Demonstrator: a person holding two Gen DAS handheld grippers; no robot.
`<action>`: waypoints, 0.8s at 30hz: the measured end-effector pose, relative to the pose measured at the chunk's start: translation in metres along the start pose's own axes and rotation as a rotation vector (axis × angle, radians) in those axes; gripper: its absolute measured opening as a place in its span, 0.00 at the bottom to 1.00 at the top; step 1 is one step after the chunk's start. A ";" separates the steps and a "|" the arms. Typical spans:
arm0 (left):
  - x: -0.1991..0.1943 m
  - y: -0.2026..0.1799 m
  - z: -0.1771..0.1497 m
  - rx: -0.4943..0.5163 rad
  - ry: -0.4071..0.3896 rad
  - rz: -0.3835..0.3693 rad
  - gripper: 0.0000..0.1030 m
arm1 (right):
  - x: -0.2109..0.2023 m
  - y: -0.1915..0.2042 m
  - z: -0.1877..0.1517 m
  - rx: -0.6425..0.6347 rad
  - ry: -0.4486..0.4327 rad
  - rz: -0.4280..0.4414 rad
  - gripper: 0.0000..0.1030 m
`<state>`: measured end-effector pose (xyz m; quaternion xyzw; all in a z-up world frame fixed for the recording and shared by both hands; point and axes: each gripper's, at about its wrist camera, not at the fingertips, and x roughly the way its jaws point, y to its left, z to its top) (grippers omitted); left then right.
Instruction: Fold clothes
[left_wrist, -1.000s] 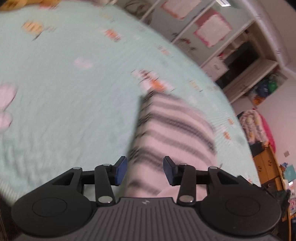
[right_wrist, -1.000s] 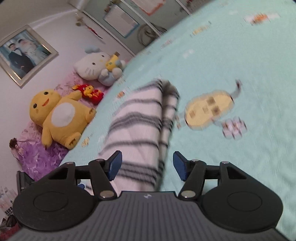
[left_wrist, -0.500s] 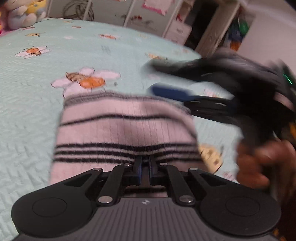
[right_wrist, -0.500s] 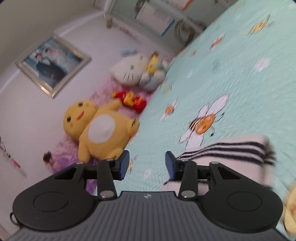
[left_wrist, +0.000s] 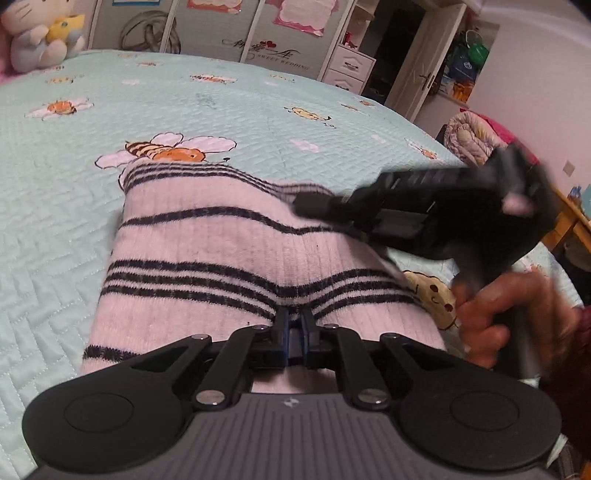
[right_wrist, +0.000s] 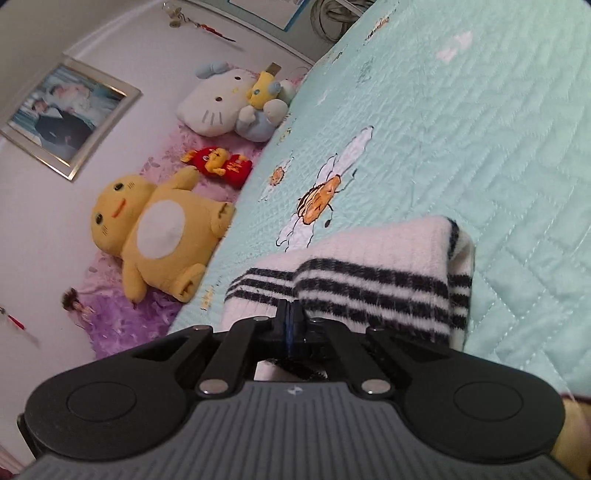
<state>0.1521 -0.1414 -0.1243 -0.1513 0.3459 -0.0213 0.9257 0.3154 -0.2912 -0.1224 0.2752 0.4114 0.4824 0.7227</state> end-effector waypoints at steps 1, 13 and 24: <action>0.000 0.000 0.000 -0.004 -0.001 -0.001 0.09 | -0.002 0.002 0.001 0.005 -0.004 0.008 0.05; 0.003 -0.005 -0.003 0.021 -0.017 0.028 0.10 | 0.083 -0.004 0.009 -0.077 0.223 0.003 0.00; -0.002 -0.008 -0.009 0.035 -0.037 0.043 0.10 | 0.039 0.032 0.011 -0.046 0.096 0.014 0.14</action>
